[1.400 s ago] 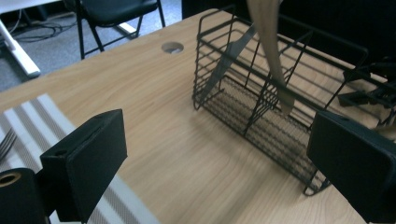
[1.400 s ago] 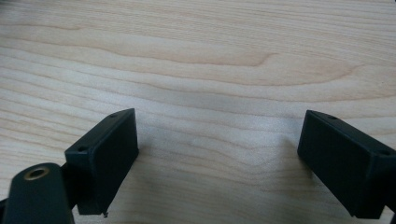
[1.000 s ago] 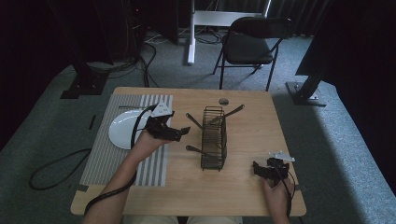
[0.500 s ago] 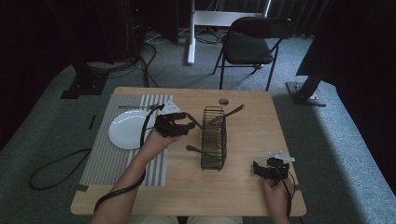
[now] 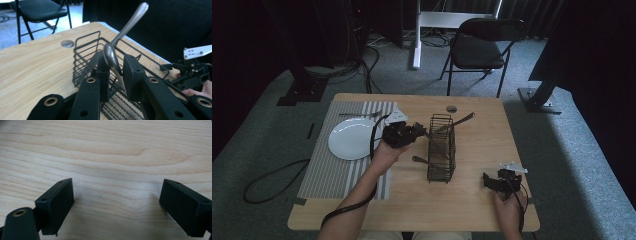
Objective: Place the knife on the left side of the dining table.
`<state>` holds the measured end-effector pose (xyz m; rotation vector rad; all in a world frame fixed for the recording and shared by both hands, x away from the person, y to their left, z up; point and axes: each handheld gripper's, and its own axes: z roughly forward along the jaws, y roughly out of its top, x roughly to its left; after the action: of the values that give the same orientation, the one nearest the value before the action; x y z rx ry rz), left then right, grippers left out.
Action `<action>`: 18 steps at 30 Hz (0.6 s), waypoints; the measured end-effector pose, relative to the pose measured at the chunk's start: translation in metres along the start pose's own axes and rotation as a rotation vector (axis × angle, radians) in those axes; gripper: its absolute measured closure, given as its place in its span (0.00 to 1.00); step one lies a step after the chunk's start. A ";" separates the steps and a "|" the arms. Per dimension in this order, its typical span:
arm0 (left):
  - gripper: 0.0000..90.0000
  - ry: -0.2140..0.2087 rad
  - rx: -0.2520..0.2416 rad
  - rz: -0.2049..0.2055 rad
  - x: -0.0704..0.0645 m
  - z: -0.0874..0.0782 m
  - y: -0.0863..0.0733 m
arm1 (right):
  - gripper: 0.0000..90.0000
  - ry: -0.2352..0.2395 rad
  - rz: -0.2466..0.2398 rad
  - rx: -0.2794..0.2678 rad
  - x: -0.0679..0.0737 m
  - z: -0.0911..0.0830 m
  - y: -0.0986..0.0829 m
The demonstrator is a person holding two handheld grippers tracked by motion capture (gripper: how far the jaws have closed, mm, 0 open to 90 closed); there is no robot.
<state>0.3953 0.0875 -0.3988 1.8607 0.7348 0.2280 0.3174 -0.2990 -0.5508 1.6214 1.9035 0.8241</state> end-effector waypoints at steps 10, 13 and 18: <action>0.93 -0.122 -0.026 0.073 -0.010 0.014 0.015 | 0.13 0.000 0.001 0.001 0.000 0.000 0.000; 0.93 -0.136 -0.025 0.100 -0.014 0.023 0.022 | 0.13 0.000 0.001 0.001 0.000 0.000 0.000; 0.93 -0.153 -0.046 0.113 -0.014 0.031 0.026 | 0.13 0.000 0.001 0.002 0.000 0.000 0.000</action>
<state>0.4089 0.0486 -0.3857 1.8553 0.5161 0.1713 0.3173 -0.2990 -0.5507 1.6229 1.9044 0.8230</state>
